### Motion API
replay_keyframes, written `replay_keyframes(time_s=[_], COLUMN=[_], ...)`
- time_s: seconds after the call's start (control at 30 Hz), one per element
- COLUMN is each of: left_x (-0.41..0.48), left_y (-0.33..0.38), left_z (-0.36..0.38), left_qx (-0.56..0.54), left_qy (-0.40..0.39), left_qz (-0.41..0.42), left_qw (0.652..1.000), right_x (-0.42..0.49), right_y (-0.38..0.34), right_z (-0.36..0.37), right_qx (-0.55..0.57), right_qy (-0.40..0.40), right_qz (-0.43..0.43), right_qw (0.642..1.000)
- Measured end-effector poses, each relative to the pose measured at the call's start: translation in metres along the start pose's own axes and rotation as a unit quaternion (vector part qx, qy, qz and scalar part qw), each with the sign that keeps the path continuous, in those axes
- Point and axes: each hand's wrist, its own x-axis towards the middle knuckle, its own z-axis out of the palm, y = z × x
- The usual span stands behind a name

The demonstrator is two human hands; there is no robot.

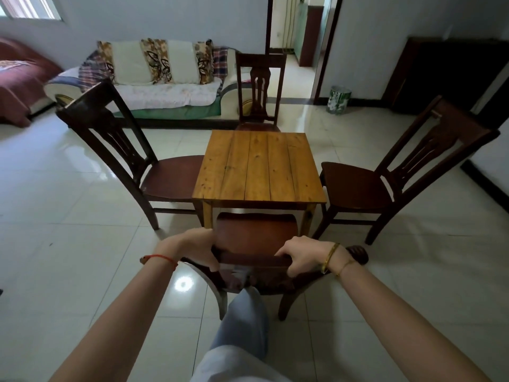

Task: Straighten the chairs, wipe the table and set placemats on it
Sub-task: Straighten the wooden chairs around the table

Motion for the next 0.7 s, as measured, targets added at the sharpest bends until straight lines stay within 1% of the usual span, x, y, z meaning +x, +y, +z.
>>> replay_keyframes(time_s=[0.2, 0.27, 0.3, 0.37, 0.4, 0.43, 0.5, 0.57, 0.63, 0.7], left_x=[0.001, 0.001, 0.0, -0.004, -0.007, -0.011, -0.018, -0.025, -0.035, -0.042], left_y=[-0.001, -0.003, -0.003, -0.001, 0.002, 0.005, 0.017, 0.038, 0.067, 0.098], left_z=[0.003, 0.004, 0.003, -0.001, -0.005, -0.008, -0.015, -0.022, -0.029, -0.033], left_qx=[0.021, 0.018, 0.005, -0.044, -0.082, -0.13, -0.221, -0.284, -0.313, -0.328], left_qy=[0.017, 0.027, 0.03, 0.012, 0.006, 0.018, 0.09, 0.177, 0.231, 0.264], left_qz=[0.016, 0.023, 0.029, 0.042, 0.043, 0.047, 0.062, 0.085, 0.111, 0.132], left_qw=[0.999, 0.999, 0.999, 0.998, 0.996, 0.99, 0.969, 0.939, 0.914, 0.897], right_x=[0.001, -0.001, -0.004, -0.015, -0.022, -0.03, -0.049, -0.069, -0.094, -0.121], right_y=[-0.001, -0.002, -0.001, 0.005, 0.01, 0.016, 0.028, 0.039, 0.045, 0.051], right_z=[0.005, 0.005, 0.003, -0.002, -0.005, -0.009, -0.016, -0.022, -0.026, -0.027], right_qx=[-0.003, 0.014, 0.033, 0.086, 0.108, 0.126, 0.172, 0.228, 0.261, 0.278], right_qy=[0.001, 0.0, 0.001, 0.015, 0.032, 0.054, 0.103, 0.154, 0.202, 0.243], right_qz=[0.012, 0.011, 0.01, 0.006, 0.004, 0.005, 0.007, 0.005, -0.005, -0.017], right_qw=[1.0, 1.0, 0.999, 0.996, 0.994, 0.991, 0.98, 0.961, 0.944, 0.929])
